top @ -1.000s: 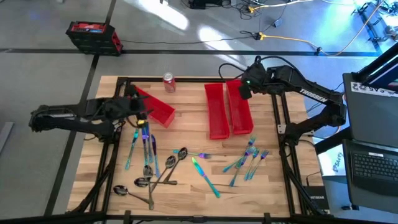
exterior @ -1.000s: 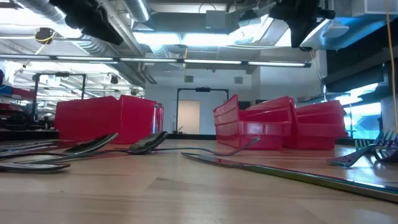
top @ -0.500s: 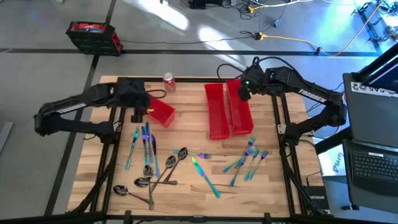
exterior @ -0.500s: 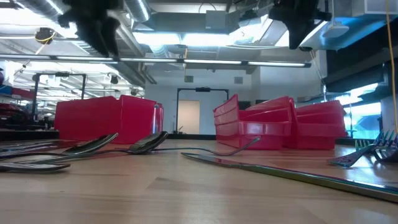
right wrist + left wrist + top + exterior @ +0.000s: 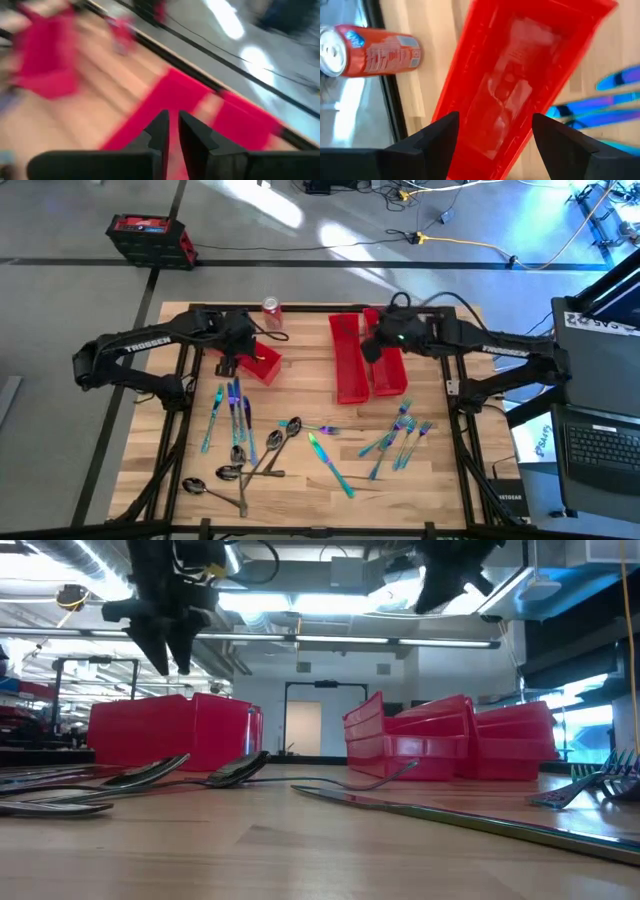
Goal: Sort silverware
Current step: Prepare the red bins to sort the silverware
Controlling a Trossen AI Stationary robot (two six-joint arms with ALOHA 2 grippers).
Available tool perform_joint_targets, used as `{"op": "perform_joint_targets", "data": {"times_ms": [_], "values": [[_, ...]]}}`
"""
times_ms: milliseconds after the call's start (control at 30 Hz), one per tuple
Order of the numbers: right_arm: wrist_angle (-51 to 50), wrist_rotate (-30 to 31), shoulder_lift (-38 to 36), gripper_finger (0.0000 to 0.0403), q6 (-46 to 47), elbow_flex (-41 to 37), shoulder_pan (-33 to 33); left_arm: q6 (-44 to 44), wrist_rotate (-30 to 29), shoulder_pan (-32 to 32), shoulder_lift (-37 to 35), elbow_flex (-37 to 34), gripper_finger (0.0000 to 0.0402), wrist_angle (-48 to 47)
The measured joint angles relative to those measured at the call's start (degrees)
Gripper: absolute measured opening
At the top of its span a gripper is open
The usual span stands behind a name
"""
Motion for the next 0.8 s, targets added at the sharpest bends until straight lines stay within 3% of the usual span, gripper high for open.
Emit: {"op": "perform_joint_targets", "data": {"times_ms": [133, 333, 567, 800], "values": [[9.62, -3.8, -4.57, 0.0009, -0.2, -8.09, 0.4, 2.28, 1.08, -0.39, 0.02, 0.0, 0.0239, -2.9], [14.07, -5.1, -6.18, 0.0002, 3.95, -14.89, 1.04, 1.36, 3.61, -0.39, 0.13, -1.25, 0.0239, -6.07], [20.2, -2.85, -5.92, 0.0003, 3.93, -17.49, 3.26, 3.46, 2.31, -0.21, 0.15, -6.03, 0.0239, -5.55], [20.05, -2.24, -5.9, 0.0003, 3.86, -17.49, 3.24, 3.11, -1.67, -0.19, 0.17, -10.4, 0.0239, 2.75]]}}
